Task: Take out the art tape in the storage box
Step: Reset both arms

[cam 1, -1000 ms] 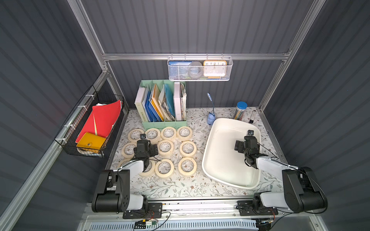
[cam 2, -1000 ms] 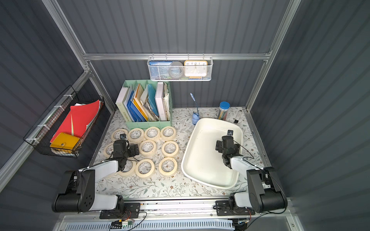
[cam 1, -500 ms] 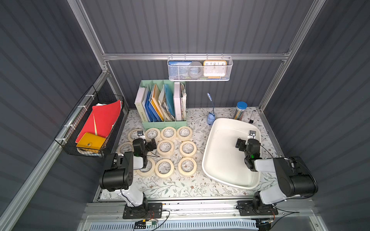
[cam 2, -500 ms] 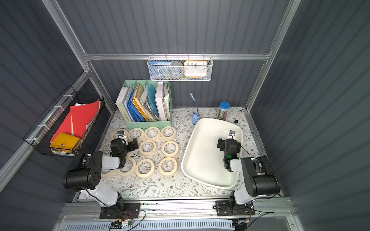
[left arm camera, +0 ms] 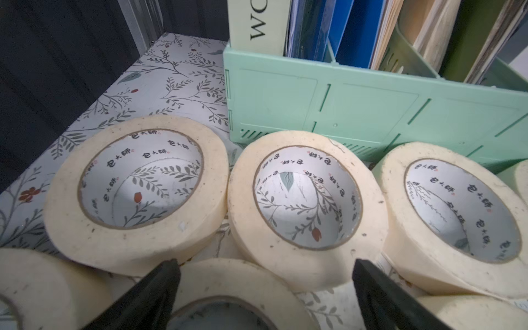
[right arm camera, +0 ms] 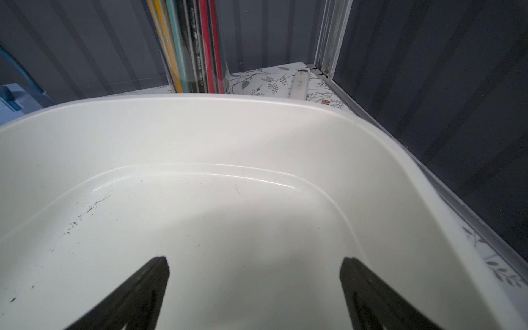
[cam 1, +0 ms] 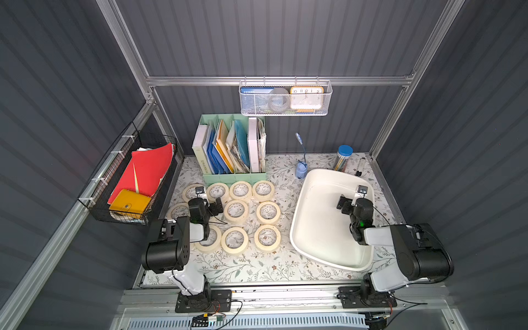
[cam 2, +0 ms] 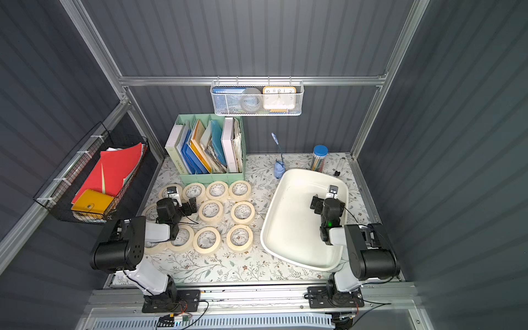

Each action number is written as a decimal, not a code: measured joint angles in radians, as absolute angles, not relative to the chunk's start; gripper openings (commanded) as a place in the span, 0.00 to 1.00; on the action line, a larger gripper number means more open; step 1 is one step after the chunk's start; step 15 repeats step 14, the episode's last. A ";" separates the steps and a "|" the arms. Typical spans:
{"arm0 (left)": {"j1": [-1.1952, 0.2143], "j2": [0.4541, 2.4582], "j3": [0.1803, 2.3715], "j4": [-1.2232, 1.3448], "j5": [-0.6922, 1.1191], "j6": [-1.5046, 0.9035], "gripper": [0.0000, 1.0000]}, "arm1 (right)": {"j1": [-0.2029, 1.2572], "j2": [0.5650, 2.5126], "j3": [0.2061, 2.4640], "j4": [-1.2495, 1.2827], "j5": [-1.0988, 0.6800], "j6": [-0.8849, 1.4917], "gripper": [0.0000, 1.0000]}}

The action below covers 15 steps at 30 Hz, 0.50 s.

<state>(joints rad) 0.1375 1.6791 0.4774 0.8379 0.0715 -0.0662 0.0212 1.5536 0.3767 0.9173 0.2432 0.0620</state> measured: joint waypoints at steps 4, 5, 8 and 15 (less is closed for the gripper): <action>0.138 1.679 0.477 0.838 0.072 -0.066 1.00 | 0.021 1.560 0.377 0.937 0.239 0.062 0.99; 0.138 1.679 0.477 0.838 0.072 -0.066 1.00 | 0.021 1.560 0.377 0.940 0.239 0.062 0.99; 0.138 1.679 0.477 0.838 0.072 -0.066 1.00 | 0.021 1.560 0.376 0.952 0.238 0.062 0.99; 0.138 1.679 0.477 0.838 0.072 -0.066 1.00 | 0.021 1.560 0.377 0.963 0.235 0.062 0.99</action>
